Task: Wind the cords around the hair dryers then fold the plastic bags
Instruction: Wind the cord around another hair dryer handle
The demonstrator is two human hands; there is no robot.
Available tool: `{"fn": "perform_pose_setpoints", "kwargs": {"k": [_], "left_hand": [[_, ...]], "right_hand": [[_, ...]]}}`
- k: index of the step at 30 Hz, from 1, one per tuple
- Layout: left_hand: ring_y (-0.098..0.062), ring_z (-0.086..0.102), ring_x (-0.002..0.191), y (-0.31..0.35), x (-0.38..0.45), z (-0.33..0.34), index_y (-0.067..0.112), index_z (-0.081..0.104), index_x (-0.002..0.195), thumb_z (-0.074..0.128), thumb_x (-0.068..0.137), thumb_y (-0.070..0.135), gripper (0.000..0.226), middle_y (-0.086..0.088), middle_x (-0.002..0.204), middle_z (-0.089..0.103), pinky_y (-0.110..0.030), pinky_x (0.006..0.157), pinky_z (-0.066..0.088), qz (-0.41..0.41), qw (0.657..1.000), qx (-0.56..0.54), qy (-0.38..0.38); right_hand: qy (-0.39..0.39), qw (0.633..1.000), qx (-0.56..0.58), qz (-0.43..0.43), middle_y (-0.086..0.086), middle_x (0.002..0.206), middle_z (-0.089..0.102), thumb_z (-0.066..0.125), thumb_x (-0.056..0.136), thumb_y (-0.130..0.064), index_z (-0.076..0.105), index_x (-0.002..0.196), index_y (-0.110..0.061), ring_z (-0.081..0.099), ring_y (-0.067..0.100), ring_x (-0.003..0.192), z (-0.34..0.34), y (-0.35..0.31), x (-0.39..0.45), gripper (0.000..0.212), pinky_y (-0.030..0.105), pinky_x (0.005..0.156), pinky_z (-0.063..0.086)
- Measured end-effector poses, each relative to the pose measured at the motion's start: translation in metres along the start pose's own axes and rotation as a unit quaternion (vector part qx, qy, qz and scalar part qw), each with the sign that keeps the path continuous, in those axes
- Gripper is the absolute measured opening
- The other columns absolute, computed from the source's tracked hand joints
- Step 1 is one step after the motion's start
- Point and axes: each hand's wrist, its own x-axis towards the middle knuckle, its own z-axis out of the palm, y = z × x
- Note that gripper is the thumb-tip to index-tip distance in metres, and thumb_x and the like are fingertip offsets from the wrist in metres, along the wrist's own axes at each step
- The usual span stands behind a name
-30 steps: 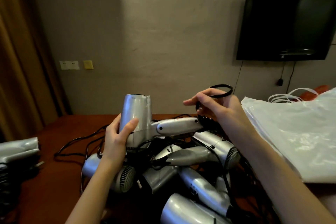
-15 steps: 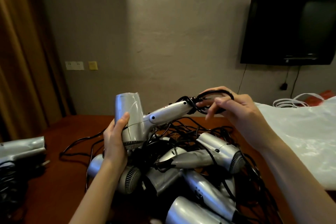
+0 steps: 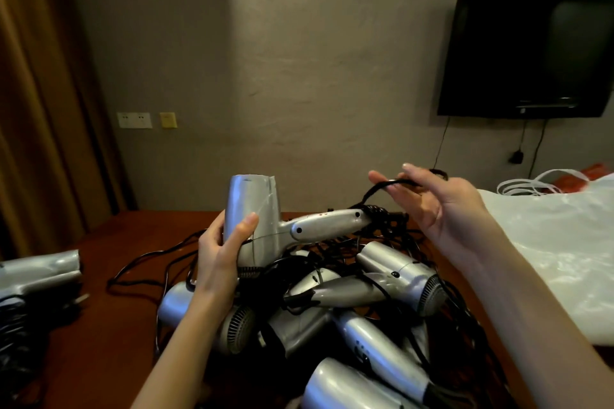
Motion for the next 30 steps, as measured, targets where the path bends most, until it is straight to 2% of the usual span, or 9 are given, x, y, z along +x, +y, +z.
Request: {"fn": "perform_pose_setpoints", "kwargs": {"k": [5,10,13,15,19,21,23,26,30], "left_hand": [[-0.018,0.071,0.075,0.000,0.000,0.000,0.022,0.068,0.102,0.068,0.057,0.059,0.057,-0.002,0.085,0.074,-0.028,0.057,0.055,-0.007,1.000,0.002,0.002],[-0.020,0.071,0.075,0.000,0.001,-0.002,0.022,0.069,0.099,0.068,0.057,0.057,0.054,-0.004,0.085,0.075,-0.032,0.061,0.056,-0.022,1.000,-0.002,-0.013],[-0.022,0.068,0.072,-0.001,0.001,-0.002,0.017,0.070,0.096,0.069,0.057,0.054,0.054,-0.006,0.081,0.073,-0.033,0.061,0.053,-0.024,1.000,-0.010,-0.015],[-0.022,0.068,0.072,0.000,0.001,-0.002,0.016,0.070,0.096,0.069,0.056,0.053,0.054,-0.007,0.081,0.073,-0.034,0.060,0.052,-0.029,0.999,-0.020,-0.017],[-0.024,0.069,0.072,0.001,0.002,-0.002,0.017,0.069,0.097,0.068,0.056,0.053,0.054,-0.010,0.083,0.073,-0.035,0.061,0.053,-0.033,0.999,-0.026,-0.032],[-0.026,0.069,0.073,0.000,0.002,-0.002,0.017,0.070,0.097,0.068,0.056,0.053,0.054,-0.012,0.084,0.073,-0.036,0.064,0.052,-0.034,0.998,-0.032,-0.032],[-0.026,0.069,0.074,-0.001,0.002,-0.002,0.017,0.070,0.097,0.068,0.057,0.053,0.055,-0.012,0.085,0.073,-0.037,0.064,0.052,-0.035,0.998,-0.035,-0.029],[-0.026,0.068,0.073,-0.001,0.003,-0.002,0.014,0.069,0.100,0.068,0.057,0.054,0.059,-0.013,0.085,0.072,-0.035,0.063,0.052,-0.034,0.998,-0.036,-0.024],[-0.030,0.065,0.077,-0.001,0.004,-0.003,0.011,0.069,0.101,0.067,0.058,0.055,0.062,-0.020,0.091,0.070,-0.037,0.067,0.050,-0.043,0.997,-0.059,-0.014]], "right_hand": [[0.011,0.921,-0.347,-0.179,0.011,0.097,0.062,0.073,0.079,-0.004,0.033,0.124,-0.025,0.072,0.023,0.087,-0.012,-0.002,-0.001,0.064,0.025,0.075,0.058],[-0.140,0.818,-0.540,-0.139,-0.008,0.113,0.060,0.077,0.060,-0.034,0.053,0.126,-0.035,0.060,0.004,0.108,-0.030,-0.029,-0.006,0.071,0.022,0.086,0.055],[-0.035,0.728,-0.650,-0.217,-0.008,0.096,0.061,0.065,0.065,-0.056,0.067,0.102,-0.029,0.059,0.003,0.093,-0.038,-0.029,-0.001,0.046,0.015,0.075,0.049],[0.057,0.651,-0.718,-0.238,0.002,0.095,0.061,0.051,0.072,-0.066,0.073,0.089,-0.021,0.054,0.016,0.092,-0.043,-0.023,0.005,0.053,0.026,0.073,0.042],[0.121,0.546,-0.806,-0.193,0.008,0.140,0.039,0.054,0.087,-0.054,0.063,0.123,-0.029,0.030,0.028,0.127,-0.046,-0.011,0.010,0.045,0.043,0.099,0.035],[0.100,0.568,-0.779,-0.247,0.008,0.137,0.037,0.069,0.082,-0.040,0.054,0.132,-0.027,0.035,0.026,0.124,-0.045,-0.007,0.011,0.053,0.036,0.100,0.035],[0.013,0.653,-0.699,-0.291,-0.001,0.121,0.051,0.073,0.081,-0.028,0.060,0.120,-0.025,0.050,0.017,0.111,-0.042,-0.007,0.011,0.041,0.026,0.094,0.041],[-0.180,0.801,-0.556,-0.128,-0.006,0.103,0.072,0.056,0.093,-0.031,0.069,0.108,-0.022,0.065,0.008,0.101,-0.036,-0.005,0.008,0.022,0.025,0.092,0.049],[-0.229,0.869,-0.433,0.070,0.001,0.101,0.074,0.048,0.091,-0.044,0.069,0.108,-0.020,0.069,0.011,0.094,-0.036,0.005,0.009,0.036,0.018,0.078,0.051]]}}
